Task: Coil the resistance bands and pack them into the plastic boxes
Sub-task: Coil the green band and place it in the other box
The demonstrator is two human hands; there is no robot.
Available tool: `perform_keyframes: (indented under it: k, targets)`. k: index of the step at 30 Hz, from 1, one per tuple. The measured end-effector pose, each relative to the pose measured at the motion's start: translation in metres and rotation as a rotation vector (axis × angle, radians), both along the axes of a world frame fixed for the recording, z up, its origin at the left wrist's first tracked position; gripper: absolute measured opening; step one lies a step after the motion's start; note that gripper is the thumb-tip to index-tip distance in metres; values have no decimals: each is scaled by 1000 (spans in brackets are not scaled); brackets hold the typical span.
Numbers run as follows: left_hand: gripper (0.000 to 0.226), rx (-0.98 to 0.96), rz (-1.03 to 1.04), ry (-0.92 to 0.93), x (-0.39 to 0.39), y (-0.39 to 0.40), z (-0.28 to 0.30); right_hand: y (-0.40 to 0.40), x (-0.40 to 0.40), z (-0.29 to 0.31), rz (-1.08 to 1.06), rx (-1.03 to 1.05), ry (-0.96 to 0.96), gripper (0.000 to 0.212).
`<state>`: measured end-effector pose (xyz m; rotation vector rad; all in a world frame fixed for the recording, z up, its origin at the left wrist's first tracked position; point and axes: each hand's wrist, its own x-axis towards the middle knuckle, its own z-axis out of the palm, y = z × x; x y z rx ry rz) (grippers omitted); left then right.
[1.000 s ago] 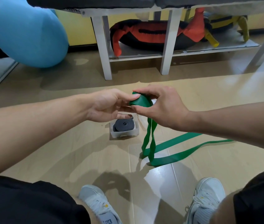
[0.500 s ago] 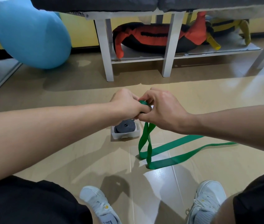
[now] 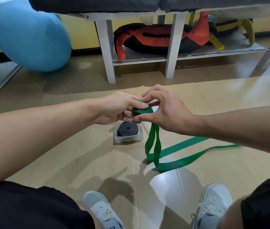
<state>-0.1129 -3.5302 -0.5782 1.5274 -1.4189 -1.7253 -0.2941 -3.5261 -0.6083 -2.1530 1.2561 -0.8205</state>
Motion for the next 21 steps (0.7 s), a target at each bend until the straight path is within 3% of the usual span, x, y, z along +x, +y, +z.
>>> perform_keyframes:
  k: [7, 13, 17, 21]
  targets:
    - [24, 102, -2, -23, 2, 1, -4, 1, 3, -2, 39, 47, 18, 31]
    - [44, -30, 9, -445, -14, 4, -12, 1, 2, -1, 34, 28, 113, 28]
    - [31, -174, 61, -471, -21, 2, -17, 4, 0, -4, 13, -15, 148, 33]
    - [37, -84, 29, -362, -17, -1, -14, 4, -4, -9, 10, 25, 68, 35]
